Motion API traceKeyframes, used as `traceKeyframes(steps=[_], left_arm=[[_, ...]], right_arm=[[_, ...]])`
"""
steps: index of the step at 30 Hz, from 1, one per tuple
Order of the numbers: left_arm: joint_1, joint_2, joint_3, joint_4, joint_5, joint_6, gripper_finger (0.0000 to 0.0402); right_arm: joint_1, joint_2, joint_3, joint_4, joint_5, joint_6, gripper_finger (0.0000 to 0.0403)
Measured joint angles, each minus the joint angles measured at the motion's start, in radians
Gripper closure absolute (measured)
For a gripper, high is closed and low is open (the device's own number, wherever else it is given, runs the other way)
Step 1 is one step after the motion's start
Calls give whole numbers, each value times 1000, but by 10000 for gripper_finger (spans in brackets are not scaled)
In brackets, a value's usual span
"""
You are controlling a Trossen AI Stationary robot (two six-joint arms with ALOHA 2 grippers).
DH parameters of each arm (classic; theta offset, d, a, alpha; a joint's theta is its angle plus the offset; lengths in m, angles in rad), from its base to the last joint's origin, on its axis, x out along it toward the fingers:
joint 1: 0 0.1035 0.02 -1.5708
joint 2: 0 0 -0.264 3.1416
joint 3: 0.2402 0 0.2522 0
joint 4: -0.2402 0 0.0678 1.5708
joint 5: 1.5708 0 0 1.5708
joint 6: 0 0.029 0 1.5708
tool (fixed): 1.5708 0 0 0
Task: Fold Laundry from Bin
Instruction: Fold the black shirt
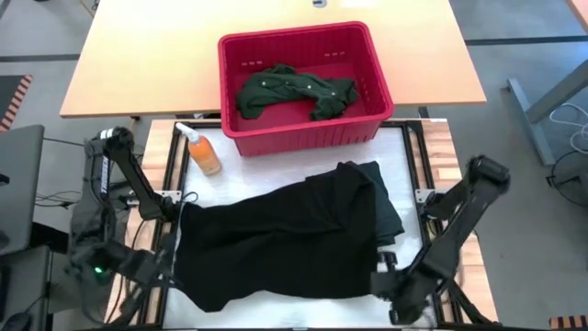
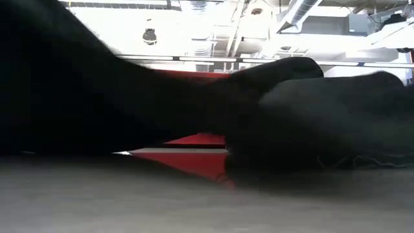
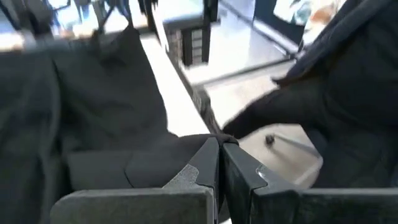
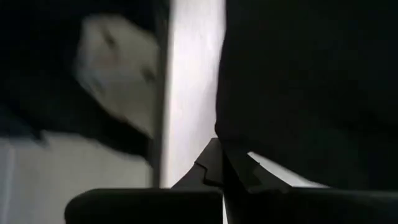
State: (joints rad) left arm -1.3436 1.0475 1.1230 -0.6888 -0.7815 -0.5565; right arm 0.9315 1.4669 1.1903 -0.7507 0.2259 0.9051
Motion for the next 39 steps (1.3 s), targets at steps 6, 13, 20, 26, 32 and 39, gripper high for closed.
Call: traceKeyframes(steps=[6,13,20,26,32,39], left_arm=[[-63,-27,110,-1,-137,218,401],[-134,-40,184,0,-381,395,401],[-154,-73,215,-17,-787,537,401],[-57,-164,219,-12,-793,545,401],[22,-259,217,-58,-787,586,401],[85,-458,217,-60,-794,622,401]], right_arm=[[38,-186,2,-118,158,195,390],[62,-266,2,-139,533,78,390],[27,-359,2,-129,913,-221,390],[-84,-466,2,-124,1150,-417,390],[-259,-594,1,0,1197,-728,390],[-533,-716,1,540,1104,-1374,390]])
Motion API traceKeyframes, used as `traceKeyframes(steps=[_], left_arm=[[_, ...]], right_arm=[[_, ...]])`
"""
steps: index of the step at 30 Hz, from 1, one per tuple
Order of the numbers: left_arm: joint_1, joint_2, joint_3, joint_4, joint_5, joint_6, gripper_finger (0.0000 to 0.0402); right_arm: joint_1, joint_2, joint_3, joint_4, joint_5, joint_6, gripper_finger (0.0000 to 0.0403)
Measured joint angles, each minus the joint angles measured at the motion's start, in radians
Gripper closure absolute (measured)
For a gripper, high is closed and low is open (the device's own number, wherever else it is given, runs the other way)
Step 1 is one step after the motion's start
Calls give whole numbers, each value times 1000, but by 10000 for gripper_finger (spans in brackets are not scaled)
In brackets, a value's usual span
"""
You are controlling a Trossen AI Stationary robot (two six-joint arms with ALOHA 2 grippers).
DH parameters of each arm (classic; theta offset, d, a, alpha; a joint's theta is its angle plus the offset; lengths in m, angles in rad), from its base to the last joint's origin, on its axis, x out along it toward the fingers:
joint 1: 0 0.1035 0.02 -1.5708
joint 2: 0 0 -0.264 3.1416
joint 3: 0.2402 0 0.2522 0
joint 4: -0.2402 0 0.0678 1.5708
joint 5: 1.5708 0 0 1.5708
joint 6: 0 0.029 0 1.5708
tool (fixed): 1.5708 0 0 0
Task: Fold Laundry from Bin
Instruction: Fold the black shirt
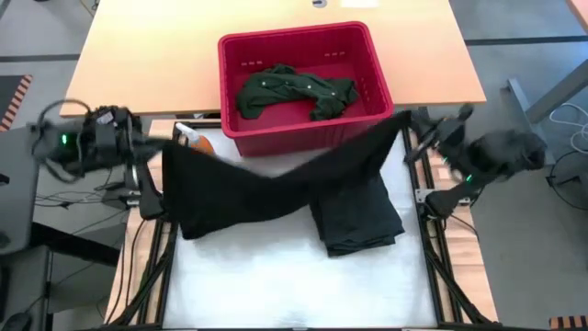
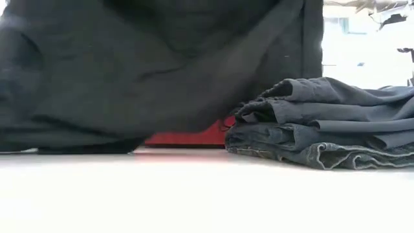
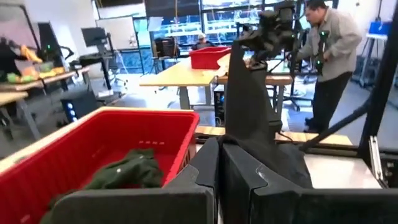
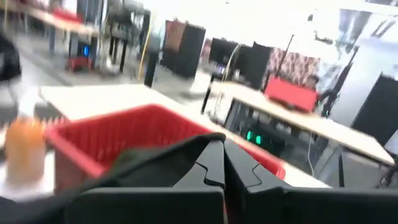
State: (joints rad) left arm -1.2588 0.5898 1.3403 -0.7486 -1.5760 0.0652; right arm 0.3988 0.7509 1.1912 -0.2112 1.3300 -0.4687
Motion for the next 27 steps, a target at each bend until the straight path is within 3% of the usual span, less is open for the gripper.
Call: traceKeyframes(steps=[3,6,10,13,17,22,27], left_arm=[[6,-69,0,55,2,58,401],[6,-107,1,174,90,155,401],[6,-93,0,295,399,278,401],[6,-56,0,310,626,275,401],[6,32,0,178,767,50,401],[6,205,-18,-37,894,-399,401],[-14,431,-104,9,1066,-678,401]], right_arm=[[-57,-18,1,211,-167,-158,390],[-50,-31,2,241,-266,-162,390],[19,-34,1,37,-328,6,390],[84,-29,1,-171,-450,243,390],[187,39,-5,-400,-645,578,390],[380,202,-32,-441,-774,797,390],[585,374,-33,-440,-777,1022,390]])
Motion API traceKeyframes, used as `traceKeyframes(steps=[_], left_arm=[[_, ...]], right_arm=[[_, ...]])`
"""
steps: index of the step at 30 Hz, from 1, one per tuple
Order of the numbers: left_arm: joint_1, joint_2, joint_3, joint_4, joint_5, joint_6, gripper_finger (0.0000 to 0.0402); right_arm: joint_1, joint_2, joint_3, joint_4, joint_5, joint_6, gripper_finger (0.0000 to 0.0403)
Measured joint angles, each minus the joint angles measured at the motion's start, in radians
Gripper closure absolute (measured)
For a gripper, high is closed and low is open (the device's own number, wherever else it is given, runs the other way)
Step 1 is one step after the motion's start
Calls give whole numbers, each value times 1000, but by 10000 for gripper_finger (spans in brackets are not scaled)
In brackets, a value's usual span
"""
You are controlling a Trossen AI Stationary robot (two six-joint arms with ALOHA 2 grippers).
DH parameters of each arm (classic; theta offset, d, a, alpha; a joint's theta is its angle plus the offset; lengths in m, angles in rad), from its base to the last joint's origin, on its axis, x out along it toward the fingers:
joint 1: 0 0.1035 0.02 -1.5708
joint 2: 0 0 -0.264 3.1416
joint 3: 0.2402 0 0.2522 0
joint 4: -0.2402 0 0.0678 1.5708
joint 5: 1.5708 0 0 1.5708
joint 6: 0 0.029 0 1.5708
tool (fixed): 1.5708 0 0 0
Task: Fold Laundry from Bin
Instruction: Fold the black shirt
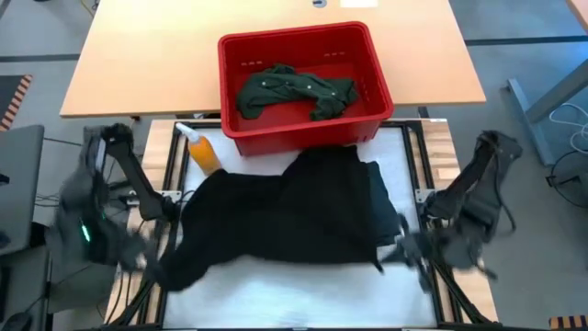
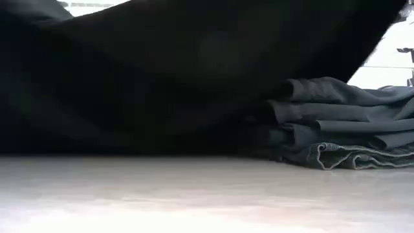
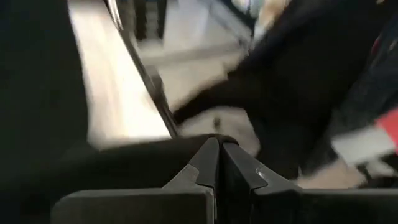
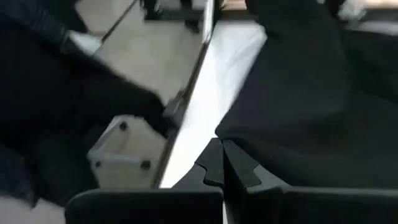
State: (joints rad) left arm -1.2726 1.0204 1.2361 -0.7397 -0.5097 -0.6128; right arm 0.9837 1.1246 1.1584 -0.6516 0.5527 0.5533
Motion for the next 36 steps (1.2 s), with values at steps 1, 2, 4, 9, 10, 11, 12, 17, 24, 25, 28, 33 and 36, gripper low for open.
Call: traceKeyframes(steps=[1,2,4,9,10,11,12,17,24,25,28,33,36], left_arm=[[-8,47,-10,11,15,-44,401],[-19,87,-16,26,20,-85,401],[-43,156,-19,56,19,-153,401],[-98,272,-28,70,2,-371,401],[-105,285,-27,81,-16,-406,401],[-111,297,-25,90,-23,-437,401],[-114,306,-23,95,-30,-461,401],[-103,332,-26,48,-45,-484,401],[-44,331,-26,-222,-223,-485,401],[-37,331,-26,-263,-280,-485,401],[-3,329,-26,-352,-358,-469,401],[72,290,-26,-523,-203,-599,401],[71,272,-26,-610,-37,-714,401]], right_arm=[[41,28,0,-1,26,36,390],[78,54,0,1,63,72,390],[142,91,0,-9,148,140,390],[255,135,2,-76,293,373,390],[261,143,2,-84,306,391,390],[263,149,2,-86,316,394,390],[263,151,2,-87,329,394,390],[196,155,8,-149,501,388,390],[-92,151,9,-218,570,280,390],[-137,151,9,-230,567,251,390],[-259,141,8,-270,520,162,390],[-458,123,9,-343,340,94,390],[-550,125,-4,-373,295,71,390]])
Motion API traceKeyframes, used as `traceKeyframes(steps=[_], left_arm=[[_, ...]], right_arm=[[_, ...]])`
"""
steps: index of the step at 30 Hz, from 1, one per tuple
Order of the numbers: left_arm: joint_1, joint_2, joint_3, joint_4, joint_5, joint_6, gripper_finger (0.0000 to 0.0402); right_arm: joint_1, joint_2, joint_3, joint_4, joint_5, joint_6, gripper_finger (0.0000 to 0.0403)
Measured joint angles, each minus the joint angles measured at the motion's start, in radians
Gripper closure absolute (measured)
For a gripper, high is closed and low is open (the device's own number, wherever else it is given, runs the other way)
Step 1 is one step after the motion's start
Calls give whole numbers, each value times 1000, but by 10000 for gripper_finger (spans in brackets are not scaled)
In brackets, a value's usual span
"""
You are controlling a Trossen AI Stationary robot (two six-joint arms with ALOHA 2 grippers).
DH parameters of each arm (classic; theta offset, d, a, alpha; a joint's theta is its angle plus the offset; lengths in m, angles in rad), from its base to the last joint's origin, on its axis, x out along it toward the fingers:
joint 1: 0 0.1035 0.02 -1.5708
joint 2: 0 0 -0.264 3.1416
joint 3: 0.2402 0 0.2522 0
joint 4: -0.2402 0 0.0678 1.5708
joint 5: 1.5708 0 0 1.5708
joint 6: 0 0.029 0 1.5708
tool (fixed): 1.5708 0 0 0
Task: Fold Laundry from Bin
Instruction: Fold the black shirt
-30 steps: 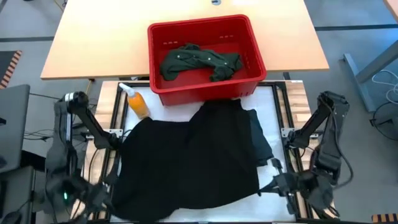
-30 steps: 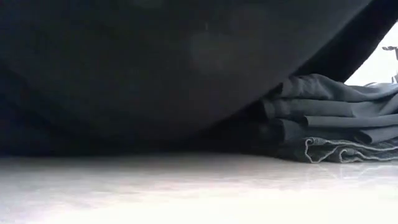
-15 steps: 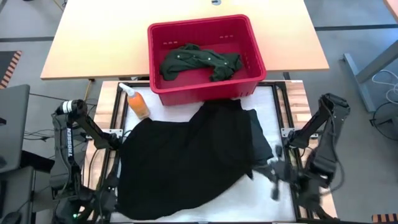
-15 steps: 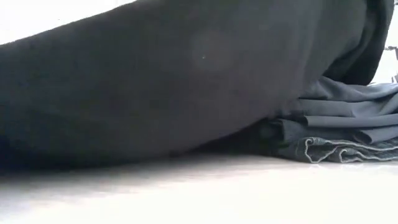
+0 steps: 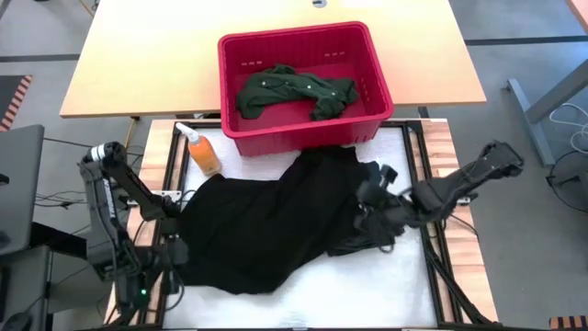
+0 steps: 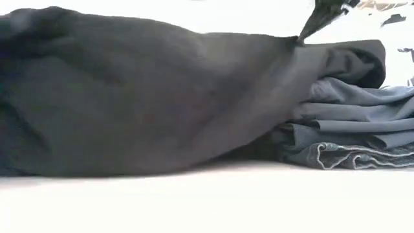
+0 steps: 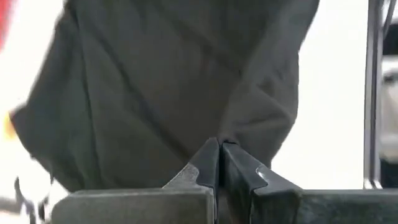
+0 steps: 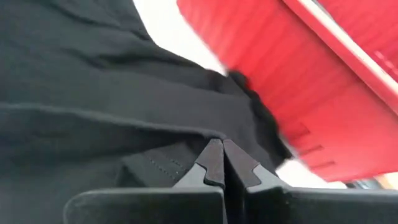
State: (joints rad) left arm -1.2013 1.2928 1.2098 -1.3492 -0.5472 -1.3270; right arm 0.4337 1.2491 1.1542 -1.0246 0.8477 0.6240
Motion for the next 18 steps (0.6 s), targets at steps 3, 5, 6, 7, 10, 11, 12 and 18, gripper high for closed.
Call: traceKeyframes(steps=[3,5,6,7,10,11,12,18], left_arm=[[-16,-13,0,-13,114,-68,401],[-16,-17,0,1,172,-80,401],[-16,-17,0,11,202,-83,401],[-16,-17,0,15,227,-88,401],[-16,-17,0,-5,269,-105,401],[-16,-17,0,-7,271,-108,401],[-16,-17,0,-10,270,-108,401],[-16,-17,0,-56,283,-121,401]], right_arm=[[-69,0,-14,-3,-49,-45,390],[-108,0,-15,-17,-65,-57,390],[-126,0,-15,-26,-66,-57,390],[-142,0,-15,-35,-66,-57,390],[-182,0,-15,-90,-66,-47,390],[-194,0,-15,-105,-66,-34,390],[-205,0,-15,-116,-66,-25,390],[-230,0,-15,-125,-65,-16,390]])
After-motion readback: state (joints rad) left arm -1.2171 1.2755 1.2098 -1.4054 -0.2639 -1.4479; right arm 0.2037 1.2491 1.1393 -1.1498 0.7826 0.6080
